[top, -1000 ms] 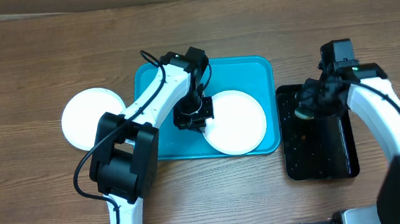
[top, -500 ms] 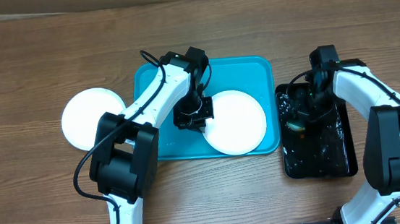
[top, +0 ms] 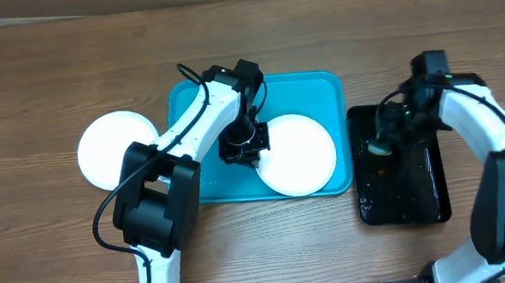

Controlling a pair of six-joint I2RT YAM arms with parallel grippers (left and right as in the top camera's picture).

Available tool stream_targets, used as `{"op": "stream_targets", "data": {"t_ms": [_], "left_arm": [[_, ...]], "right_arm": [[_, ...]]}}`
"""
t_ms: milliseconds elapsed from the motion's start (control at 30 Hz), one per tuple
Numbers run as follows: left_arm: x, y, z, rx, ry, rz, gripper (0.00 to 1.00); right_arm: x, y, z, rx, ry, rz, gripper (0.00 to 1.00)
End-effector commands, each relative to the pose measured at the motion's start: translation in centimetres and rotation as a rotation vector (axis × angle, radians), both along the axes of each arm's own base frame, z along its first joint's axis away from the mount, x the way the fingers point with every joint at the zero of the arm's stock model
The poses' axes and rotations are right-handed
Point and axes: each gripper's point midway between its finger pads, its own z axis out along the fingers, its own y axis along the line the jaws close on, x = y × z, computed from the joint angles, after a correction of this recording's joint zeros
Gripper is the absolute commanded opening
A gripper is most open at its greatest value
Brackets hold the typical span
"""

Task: Clean dirty plates on tray and stack at the side
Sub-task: 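Carry the sponge back and lower it into the black tray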

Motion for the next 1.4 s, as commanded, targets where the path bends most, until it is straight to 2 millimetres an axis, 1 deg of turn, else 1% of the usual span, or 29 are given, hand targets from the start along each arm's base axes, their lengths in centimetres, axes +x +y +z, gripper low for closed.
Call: {"op": "stream_targets", "data": {"t_ms": [0,67,167,300,367,500,567,633,733,833,933,1033,1133,1200,1367], "left_arm": [[-0.3,-0.1,0.5,-0.005,-0.003,-0.011,0.04],[-0.3,-0.2,0.5,-0.005,-0.004,-0.011,0.04],[-0.3,-0.1,0.5,-0.005,-0.003,-0.011,0.04],[-0.4,-0.1,0.5,-0.004,-0.001,-0.011,0.04],[-0.4,-0.1,0.5,-0.003,0.0,-0.011,0.04],[-0.4,-0.1,0.5,-0.002,0.001,-0.011,0.04],[-0.5,-0.1,0.5,-0.002,0.002,-0.011,0.04],[-0.5,-0.1,0.5,-0.002,0.003,-0.011,0.04],[-0.5,-0.1,0.5,-0.001,0.003,-0.011,0.04],[-0.5,-0.1,0.5,-0.001,0.003,-0.011,0.04],[-0.5,-0.1,0.5,-0.001,0.003,-0.011,0.04],[-0.5,-0.1,0.5,-0.001,0.003,-0.011,0.04],[-0.5,-0.1,0.5,-0.001,0.003,-0.011,0.04],[-0.5,-0.1,0.5,-0.001,0.002,-0.011,0.04],[-0.5,-0.1,0.5,-0.002,0.002,-0.011,0.04]], "right_arm": [[0.6,0.0,0.9,0.066,-0.04,-0.057,0.04],[0.7,0.8,0.8,0.133,-0.055,-0.057,0.04],[0.6,2.5,0.4,0.258,-0.083,-0.048,0.04],[-0.5,3.8,-0.9,0.358,-0.089,-0.052,0.04],[-1.3,3.7,-2.1,0.376,-0.074,-0.088,0.04],[-3.4,2.7,-4.8,0.399,-0.027,-0.231,0.04],[-3.9,2.4,-5.2,0.447,-0.043,-0.265,0.04],[-3.7,2.2,-4.8,0.484,-0.067,-0.266,0.04],[-2.9,2.1,-3.4,0.543,-0.124,-0.228,0.04],[-1.9,1.7,-1.8,0.535,-0.178,-0.182,0.04],[-1.0,1.3,0.1,0.478,-0.226,-0.115,0.04],[-0.7,-0.2,1.4,0.362,-0.226,-0.114,0.04],[-0.6,-1.0,2.9,0.293,-0.249,-0.082,0.04],[-0.9,-1.7,3.0,0.241,-0.236,-0.083,0.04],[-2.9,-4.1,0.6,0.075,-0.133,-0.121,0.04]]}}
